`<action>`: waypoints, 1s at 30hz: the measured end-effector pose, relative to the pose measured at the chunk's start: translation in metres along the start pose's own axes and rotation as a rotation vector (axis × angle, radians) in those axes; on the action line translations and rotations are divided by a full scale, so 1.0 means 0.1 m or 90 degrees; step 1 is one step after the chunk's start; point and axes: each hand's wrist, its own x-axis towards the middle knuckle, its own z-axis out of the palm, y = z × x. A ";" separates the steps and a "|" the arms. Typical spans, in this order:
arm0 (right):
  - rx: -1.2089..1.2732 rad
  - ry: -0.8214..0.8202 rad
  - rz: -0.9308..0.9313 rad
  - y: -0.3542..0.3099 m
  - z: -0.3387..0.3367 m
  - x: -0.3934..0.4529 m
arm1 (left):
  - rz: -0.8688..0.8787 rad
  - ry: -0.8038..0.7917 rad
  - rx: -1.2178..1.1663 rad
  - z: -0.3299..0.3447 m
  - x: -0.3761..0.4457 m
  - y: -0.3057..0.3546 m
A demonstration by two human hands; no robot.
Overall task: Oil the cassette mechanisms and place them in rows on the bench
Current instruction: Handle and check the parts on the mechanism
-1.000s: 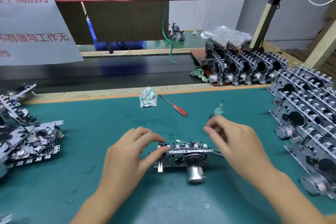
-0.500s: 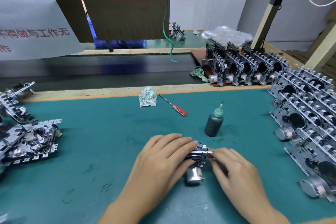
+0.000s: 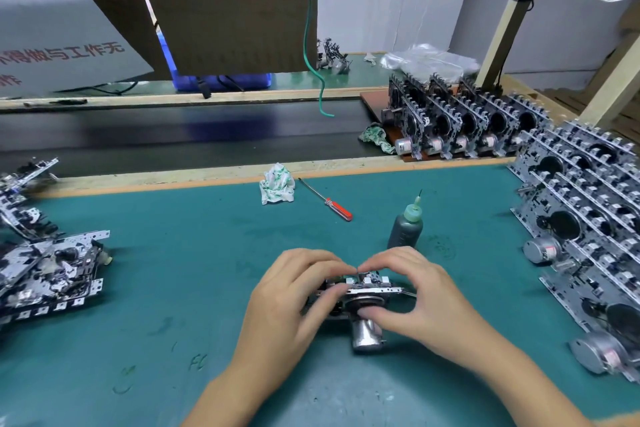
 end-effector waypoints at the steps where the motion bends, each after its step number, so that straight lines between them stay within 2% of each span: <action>1: -0.004 0.009 0.006 0.01 0.01 0.02 | 0.010 0.002 -0.002 0.01 0.00 -0.01; 16: 0.038 0.015 0.003 0.04 0.03 0.07 | 0.025 0.020 -0.036 0.04 0.00 -0.04; 19: -0.058 0.012 0.008 0.06 0.03 -0.01 | 0.021 0.014 -0.046 0.04 0.01 -0.06; 22: -0.225 0.112 -0.030 0.12 0.06 -0.15 | 0.020 0.022 -0.045 0.05 0.01 -0.06; 24: -0.292 0.140 -0.070 0.15 0.10 -0.22 | 0.023 0.029 -0.045 0.05 0.02 -0.06; 30: -0.357 0.144 -0.118 0.21 0.10 -0.26 | 0.033 0.036 -0.042 0.06 0.02 -0.06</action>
